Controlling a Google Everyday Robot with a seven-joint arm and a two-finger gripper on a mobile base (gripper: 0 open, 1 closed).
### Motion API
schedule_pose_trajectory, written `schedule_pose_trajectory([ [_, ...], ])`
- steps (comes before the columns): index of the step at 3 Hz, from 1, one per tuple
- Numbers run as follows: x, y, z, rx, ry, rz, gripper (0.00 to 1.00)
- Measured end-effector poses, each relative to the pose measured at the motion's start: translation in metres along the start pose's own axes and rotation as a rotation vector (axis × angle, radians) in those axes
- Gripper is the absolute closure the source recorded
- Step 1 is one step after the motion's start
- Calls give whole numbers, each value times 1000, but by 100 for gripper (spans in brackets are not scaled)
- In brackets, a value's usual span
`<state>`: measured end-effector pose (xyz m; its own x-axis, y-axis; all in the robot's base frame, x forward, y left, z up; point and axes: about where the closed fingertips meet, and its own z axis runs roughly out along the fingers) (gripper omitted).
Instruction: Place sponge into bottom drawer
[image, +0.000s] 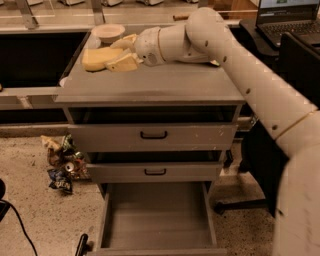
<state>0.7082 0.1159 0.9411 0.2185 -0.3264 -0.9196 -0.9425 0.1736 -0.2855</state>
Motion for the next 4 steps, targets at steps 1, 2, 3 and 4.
schedule_pose_trajectory([
  [1,-15,42,-18,19,56,-4,100],
  [2,-2,77,-23,68,44,91,100],
  [3,24,99,-11,45,76,112,100],
  [4,24,100,-10,42,77,112,100],
])
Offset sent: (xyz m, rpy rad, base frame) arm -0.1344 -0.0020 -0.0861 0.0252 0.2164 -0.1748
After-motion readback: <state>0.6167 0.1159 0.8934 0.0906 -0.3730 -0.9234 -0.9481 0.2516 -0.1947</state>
